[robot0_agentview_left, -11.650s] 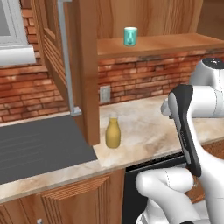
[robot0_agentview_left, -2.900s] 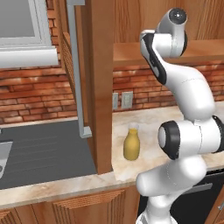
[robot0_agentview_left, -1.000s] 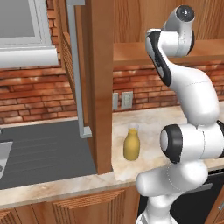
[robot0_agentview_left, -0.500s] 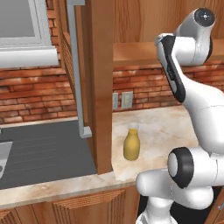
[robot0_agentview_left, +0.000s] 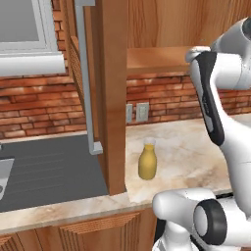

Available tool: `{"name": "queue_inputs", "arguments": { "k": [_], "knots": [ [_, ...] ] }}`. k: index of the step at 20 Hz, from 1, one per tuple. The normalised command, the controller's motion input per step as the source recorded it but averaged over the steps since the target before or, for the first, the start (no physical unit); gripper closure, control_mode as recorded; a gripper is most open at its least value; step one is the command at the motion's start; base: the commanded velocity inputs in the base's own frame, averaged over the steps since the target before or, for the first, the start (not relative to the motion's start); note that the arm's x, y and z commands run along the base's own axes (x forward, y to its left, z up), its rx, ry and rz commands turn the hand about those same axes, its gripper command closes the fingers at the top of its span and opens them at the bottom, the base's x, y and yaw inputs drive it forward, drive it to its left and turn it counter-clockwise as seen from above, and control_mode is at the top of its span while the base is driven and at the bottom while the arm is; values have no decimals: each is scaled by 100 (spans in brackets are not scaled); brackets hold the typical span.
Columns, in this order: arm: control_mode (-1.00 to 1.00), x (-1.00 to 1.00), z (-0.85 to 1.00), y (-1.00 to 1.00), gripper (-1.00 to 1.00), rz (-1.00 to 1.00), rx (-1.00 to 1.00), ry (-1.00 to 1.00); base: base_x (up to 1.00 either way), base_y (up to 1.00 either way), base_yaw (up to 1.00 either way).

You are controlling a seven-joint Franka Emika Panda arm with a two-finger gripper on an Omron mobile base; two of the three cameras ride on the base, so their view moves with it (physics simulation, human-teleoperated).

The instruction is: There is a tray on the dining counter. Grab the cup, mug, and pitcher and place them on the tray. The pitcher may be placed next to the tray if it cannot fit the tray.

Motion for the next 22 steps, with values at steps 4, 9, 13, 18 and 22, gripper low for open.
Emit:
{"name": "queue_inputs", "arguments": {
  "k": [4,9,13,18,22],
  "knots": [
    [-100,-83,-7,6,100,0,0,0,0,0,0],
    [-100,-74,-17,10,100,0,0,0,0,0,0],
    [-100,-65,-22,11,100,0,0,0,0,0,0],
    [-100,-36,-26,25,100,0,0,0,0,0,0],
    [-100,-7,-22,33,100,0,0,0,0,0,0]
  ]
}}
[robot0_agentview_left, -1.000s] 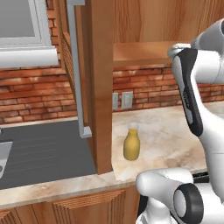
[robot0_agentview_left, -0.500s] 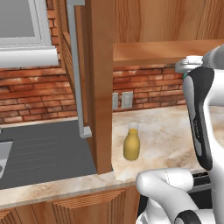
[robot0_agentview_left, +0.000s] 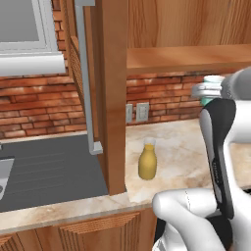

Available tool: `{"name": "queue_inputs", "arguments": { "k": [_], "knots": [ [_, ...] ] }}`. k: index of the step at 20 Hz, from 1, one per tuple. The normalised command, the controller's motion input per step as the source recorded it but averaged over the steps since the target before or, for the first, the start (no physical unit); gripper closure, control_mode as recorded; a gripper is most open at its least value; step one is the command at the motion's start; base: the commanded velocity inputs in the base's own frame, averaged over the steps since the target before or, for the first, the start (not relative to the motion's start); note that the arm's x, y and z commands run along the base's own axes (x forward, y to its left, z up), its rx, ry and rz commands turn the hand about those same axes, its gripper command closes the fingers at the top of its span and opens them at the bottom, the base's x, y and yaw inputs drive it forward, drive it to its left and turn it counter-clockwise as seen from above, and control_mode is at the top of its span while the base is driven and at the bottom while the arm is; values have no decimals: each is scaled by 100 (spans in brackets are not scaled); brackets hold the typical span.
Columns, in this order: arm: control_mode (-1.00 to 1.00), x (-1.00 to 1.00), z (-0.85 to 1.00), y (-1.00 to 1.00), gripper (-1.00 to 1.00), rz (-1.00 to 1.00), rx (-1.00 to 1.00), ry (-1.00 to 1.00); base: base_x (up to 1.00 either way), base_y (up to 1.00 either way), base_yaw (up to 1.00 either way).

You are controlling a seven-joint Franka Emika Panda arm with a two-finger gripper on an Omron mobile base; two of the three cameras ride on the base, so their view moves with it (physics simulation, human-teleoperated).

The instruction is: There is a tray on the dining counter. Grab the cup, mug, and pitcher and place them on the tray. The pitcher may be placed next to the tray if it cannot fit the tray.

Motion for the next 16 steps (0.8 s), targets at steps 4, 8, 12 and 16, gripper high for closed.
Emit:
{"name": "queue_inputs", "arguments": {
  "k": [4,8,12,16],
  "knots": [
    [-100,-1,-7,23,100,0,0,0,0,0,0],
    [-100,0,-1,12,100,1,0,0,0,0,0],
    [-100,0,0,2,100,3,0,0,0,0,0],
    [100,0,0,0,100,0,0,0,0,-4,8]
  ]
}}
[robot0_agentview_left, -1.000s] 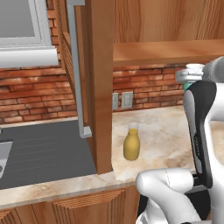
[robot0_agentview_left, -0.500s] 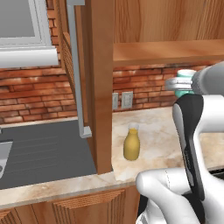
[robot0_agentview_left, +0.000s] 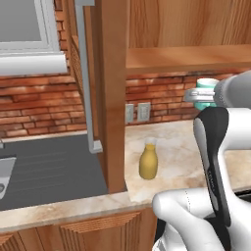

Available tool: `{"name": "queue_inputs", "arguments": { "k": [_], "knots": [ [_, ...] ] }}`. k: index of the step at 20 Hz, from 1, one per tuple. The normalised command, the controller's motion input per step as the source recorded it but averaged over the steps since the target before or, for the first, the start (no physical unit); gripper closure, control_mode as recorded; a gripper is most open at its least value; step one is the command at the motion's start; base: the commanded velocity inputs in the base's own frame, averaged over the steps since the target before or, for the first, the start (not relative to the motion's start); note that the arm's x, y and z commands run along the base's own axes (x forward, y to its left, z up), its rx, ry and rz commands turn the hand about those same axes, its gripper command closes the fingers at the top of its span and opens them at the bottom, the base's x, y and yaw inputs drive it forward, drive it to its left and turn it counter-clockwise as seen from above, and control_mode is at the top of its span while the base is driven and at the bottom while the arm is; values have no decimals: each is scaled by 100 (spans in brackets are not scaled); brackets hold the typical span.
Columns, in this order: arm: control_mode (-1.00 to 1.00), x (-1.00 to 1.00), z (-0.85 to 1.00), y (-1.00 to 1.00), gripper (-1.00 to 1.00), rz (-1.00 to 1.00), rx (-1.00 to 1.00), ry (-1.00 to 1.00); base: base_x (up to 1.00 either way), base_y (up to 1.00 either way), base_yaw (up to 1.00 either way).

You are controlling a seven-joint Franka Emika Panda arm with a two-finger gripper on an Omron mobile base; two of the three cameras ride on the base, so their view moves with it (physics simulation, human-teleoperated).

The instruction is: There is a tray on the dining counter. Grab the cup, mug, and pitcher and place them on the tray. The pitcher may be placed next to the tray if it cannot fit the tray.

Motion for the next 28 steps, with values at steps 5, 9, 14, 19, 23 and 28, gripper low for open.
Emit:
{"name": "queue_inputs", "arguments": {
  "k": [5,9,14,19,23,28],
  "knots": [
    [100,0,0,0,100,0,0,0,-27,-42,8],
    [100,0,0,0,100,0,0,0,-63,-57,-9],
    [100,0,0,0,100,0,0,0,-69,-65,-38],
    [100,0,0,0,100,0,0,0,-76,-30,-56],
    [100,0,0,0,100,0,0,0,-72,0,-65],
    [100,0,0,0,100,0,0,0,-54,0,-70]
  ]
}}
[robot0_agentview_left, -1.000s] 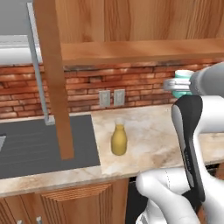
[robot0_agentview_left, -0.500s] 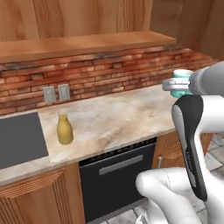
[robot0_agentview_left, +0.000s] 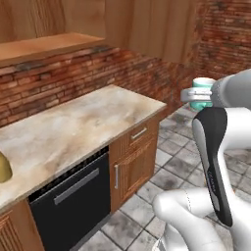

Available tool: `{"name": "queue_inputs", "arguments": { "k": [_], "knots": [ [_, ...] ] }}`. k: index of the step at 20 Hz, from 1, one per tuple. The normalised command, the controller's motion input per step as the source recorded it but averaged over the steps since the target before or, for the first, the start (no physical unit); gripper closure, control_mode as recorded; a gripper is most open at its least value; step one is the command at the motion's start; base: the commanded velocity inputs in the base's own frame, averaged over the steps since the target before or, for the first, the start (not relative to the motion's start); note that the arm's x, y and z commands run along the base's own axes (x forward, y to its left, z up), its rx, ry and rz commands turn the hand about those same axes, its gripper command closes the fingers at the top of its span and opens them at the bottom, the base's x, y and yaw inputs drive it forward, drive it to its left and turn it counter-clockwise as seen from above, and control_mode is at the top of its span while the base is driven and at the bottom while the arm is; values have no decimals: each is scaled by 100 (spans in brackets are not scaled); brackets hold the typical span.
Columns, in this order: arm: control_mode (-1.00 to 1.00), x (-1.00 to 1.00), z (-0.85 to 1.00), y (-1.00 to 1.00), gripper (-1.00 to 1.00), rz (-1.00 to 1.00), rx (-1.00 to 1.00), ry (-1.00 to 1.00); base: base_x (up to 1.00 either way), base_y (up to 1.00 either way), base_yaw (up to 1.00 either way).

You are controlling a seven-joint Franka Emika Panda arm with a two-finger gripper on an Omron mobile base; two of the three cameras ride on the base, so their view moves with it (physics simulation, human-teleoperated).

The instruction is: There is a tray on the dining counter. Grab the cup, mug, and pitcher and place them on the tray. The pitcher may be placed next to the tray if it cannot fit the tray.

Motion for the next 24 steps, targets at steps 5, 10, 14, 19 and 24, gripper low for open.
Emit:
{"name": "queue_inputs", "arguments": {
  "k": [5,10,14,19,24],
  "knots": [
    [100,0,0,0,100,0,0,0,-38,0,-76],
    [100,0,0,0,100,0,0,0,-40,0,-79],
    [100,0,0,0,100,0,0,0,-34,0,-81],
    [100,0,0,0,100,0,0,0,-30,0,-81],
    [100,0,0,0,100,0,0,0,-26,0,-81]
  ]
}}
